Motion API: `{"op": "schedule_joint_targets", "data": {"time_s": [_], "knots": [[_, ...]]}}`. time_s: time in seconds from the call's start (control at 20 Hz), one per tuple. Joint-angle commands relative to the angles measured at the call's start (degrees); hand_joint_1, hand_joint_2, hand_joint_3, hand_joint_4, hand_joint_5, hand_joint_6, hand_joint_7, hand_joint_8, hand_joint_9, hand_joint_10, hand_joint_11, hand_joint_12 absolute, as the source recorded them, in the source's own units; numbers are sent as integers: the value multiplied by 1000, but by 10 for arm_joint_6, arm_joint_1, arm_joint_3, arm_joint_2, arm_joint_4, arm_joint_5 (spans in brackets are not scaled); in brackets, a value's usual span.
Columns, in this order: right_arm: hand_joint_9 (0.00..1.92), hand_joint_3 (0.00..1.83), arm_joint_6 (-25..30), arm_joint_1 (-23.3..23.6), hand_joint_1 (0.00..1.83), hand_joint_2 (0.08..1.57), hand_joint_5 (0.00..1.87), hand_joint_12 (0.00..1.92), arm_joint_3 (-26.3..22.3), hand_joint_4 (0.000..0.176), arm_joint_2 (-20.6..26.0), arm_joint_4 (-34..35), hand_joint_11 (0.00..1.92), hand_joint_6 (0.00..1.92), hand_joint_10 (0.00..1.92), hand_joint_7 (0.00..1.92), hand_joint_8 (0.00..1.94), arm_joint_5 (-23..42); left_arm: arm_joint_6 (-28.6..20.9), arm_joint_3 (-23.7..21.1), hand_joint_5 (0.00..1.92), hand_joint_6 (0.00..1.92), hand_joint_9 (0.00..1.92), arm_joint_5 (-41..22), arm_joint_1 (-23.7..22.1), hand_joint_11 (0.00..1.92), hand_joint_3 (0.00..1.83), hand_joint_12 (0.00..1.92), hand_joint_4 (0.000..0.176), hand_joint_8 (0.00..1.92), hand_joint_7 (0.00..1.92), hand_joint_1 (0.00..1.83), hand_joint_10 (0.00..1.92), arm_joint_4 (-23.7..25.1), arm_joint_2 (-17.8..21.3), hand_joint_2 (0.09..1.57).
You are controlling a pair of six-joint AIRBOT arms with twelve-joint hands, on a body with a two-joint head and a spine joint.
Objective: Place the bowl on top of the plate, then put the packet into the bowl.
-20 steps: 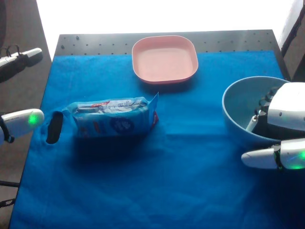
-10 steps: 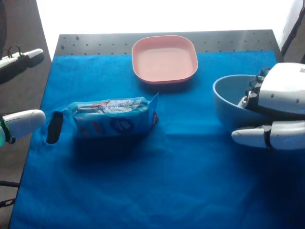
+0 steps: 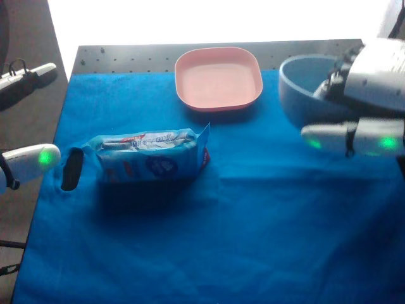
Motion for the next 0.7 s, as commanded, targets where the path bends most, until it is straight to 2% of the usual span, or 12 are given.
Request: {"op": "schedule_joint_targets", "data": {"time_s": [0.0, 0.1, 0.25, 0.3, 0.4, 0.45, 0.5, 0.55, 0.6, 0.65], "knots": [[1670, 0, -1, 15, 356, 1566, 1227, 1921, 7, 173, -5, 32, 1692, 1921, 1921, 1536, 1941, 62, -3, 4, 169, 2, 79, -75, -5, 1, 0, 78, 81, 0, 163, 435, 0, -6, 1, 1135], [1631, 1, -1, 36, 401, 1563, 1169, 1921, 26, 176, -23, 37, 1644, 1921, 1921, 1497, 1941, 62, -4, 4, 170, 2, 77, -74, -5, 6, 0, 83, 83, 0, 160, 425, 0, -5, 1, 1130], [1656, 7, -1, 66, 308, 1571, 1181, 1921, 55, 176, -54, 36, 1662, 1921, 1921, 1519, 1941, 51, -4, 5, 165, 0, 61, -72, -5, 2, 0, 33, 75, 0, 150, 414, 0, -4, 1, 1133], [1622, 0, -1, 77, 473, 1552, 1169, 1921, 66, 176, -68, 35, 1604, 1921, 1921, 1494, 1941, 44, -4, 5, 170, 2, 58, -72, -6, 16, 0, 41, 68, 0, 141, 392, 0, -3, 1, 1132], [1615, 0, -1, 90, 521, 1536, 1174, 1921, 83, 176, -86, 35, 1601, 1921, 1921, 1485, 1941, 34, -4, 6, 170, 1, 43, -72, -6, 2, 0, 37, 66, 0, 131, 389, 0, -2, 1, 1133], [1592, 1, -1, 98, 544, 1546, 1168, 1921, 94, 176, -100, 35, 1531, 1921, 1921, 1474, 1941, 27, -4, 7, 169, 0, 27, -71, -6, 0, 0, 16, 74, 0, 119, 387, 0, -1, 0, 1127], [1547, 1, -1, 107, 533, 1551, 1142, 1921, 105, 173, -114, 34, 1500, 1826, 1921, 1433, 1941, 19, -5, 8, 175, 3, 28, -70, -7, 0, 0, 12, 66, 2, 121, 386, 2, 0, 0, 1129], [1583, 1, -1, 114, 541, 1553, 1142, 1921, 113, 175, -124, 30, 1564, 1902, 1921, 1463, 1941, 12, -5, 9, 161, 1, 23, -68, -9, 0, 1, 7, 67, 0, 115, 360, 0, 1, -1, 1131], [1602, 3, -1, 123, 648, 1547, 1093, 1921, 122, 168, -140, 25, 1602, 1917, 1921, 1468, 1941, -2, -5, 10, 165, 3, 17, -66, -11, 0, 0, 1, 67, 1, 116, 358, 0, 2, -2, 1128], [1628, 7, -1, 127, 845, 1495, 904, 1921, 130, 0, -150, 22, 1626, 1920, 1921, 1472, 1941, -9, -5, 11, 172, 5, 24, -65, -12, 4, 0, 2, 60, 4, 124, 365, 3, 3, -3, 1129]]}}
